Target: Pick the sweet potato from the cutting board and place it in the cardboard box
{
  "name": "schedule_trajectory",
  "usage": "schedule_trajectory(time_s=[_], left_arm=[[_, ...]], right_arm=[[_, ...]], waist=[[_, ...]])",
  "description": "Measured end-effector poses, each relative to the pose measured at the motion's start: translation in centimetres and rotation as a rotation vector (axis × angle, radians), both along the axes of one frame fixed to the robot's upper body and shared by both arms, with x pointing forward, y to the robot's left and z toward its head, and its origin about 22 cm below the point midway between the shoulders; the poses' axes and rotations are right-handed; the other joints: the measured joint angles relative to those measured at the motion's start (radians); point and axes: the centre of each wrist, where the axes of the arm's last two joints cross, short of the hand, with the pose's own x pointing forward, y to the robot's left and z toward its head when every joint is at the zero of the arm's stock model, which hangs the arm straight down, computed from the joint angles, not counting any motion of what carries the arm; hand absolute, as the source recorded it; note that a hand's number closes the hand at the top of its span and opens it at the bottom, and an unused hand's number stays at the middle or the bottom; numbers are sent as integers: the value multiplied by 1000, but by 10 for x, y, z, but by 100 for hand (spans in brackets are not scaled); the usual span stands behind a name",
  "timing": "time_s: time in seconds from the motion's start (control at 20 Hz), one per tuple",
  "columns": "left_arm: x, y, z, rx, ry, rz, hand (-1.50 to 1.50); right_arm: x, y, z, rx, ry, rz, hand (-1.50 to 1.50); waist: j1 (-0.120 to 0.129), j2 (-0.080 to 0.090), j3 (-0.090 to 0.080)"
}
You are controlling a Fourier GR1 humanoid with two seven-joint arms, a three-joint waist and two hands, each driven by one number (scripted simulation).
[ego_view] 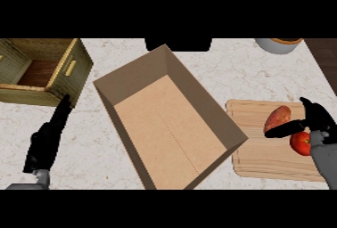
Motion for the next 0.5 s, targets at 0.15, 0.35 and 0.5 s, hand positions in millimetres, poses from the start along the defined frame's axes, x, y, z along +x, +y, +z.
schedule_trajectory(time_s=[0.15, 0.35, 0.5], left_arm=[[-3, -8, -2, 3, -5, -1, 0], [-1, -10, -3, 3, -5, 1, 0], [1, -4, -2, 4, -3, 5, 0]], right_arm=[[7, 4, -3, 0, 1, -5, -150], [8, -2, -16, 4, 1, -14, -150], [6, 1, -17, 7, -5, -16, -150]], waist=[[1, 0, 0], [1, 0, 0], [0, 0, 0]])
